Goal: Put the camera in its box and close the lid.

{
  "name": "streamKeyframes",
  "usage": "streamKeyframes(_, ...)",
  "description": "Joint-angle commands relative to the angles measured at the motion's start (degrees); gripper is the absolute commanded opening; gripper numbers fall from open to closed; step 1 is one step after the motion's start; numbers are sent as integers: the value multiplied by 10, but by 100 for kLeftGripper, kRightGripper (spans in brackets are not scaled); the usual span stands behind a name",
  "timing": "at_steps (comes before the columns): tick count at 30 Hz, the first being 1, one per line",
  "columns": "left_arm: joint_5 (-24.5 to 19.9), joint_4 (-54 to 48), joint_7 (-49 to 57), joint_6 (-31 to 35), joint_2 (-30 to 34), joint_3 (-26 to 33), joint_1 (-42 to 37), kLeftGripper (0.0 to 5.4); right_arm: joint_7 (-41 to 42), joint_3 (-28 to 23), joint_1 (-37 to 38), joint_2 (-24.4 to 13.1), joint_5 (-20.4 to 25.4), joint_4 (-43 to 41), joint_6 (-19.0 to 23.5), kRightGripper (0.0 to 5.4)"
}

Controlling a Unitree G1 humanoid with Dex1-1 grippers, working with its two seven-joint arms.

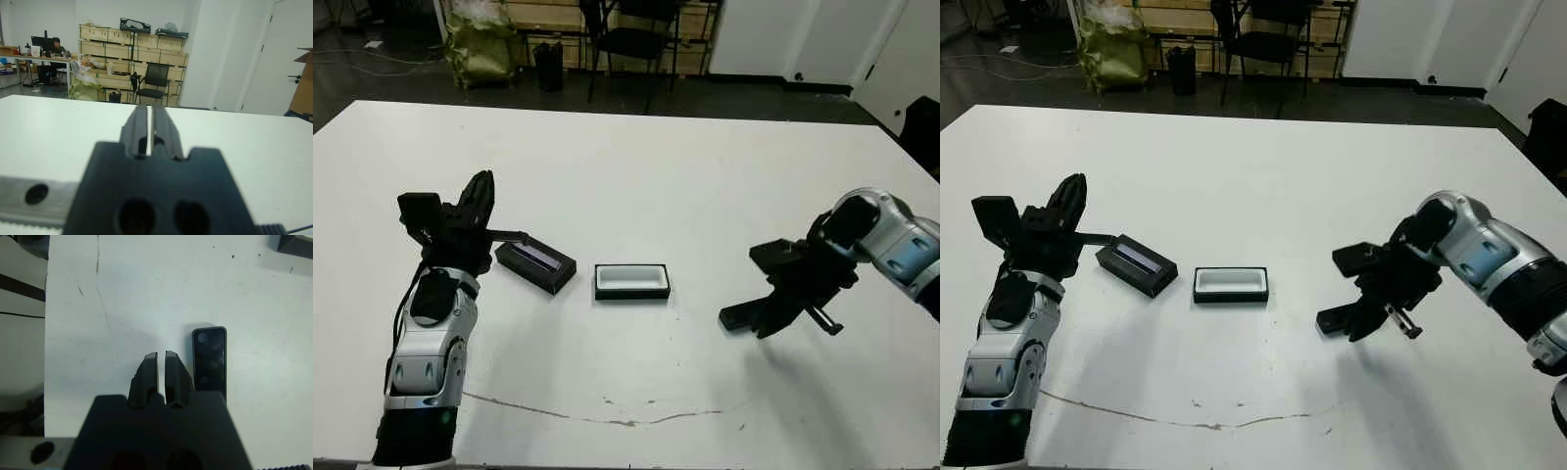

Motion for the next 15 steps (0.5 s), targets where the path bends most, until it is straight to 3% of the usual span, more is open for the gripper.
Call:
streamKeyframes(1, 1, -2, 7, 16, -3, 0, 5, 2, -1, -3, 13, 0, 9, -1, -6, 1)
streamKeyframes(7, 1, -6, 8, 19, -4, -1, 7, 2, -1, -3, 22, 0, 49, 15, -54, 1)
streamKeyframes(10, 2, -3, 6, 13, -4, -1, 8, 2, -1, 17, 12, -1, 62, 11, -15, 1)
streamKeyframes(15, -2, -2, 3, 11, -6, 0, 8, 2, -1, 26, 7, 13, 56, 26, -13, 1)
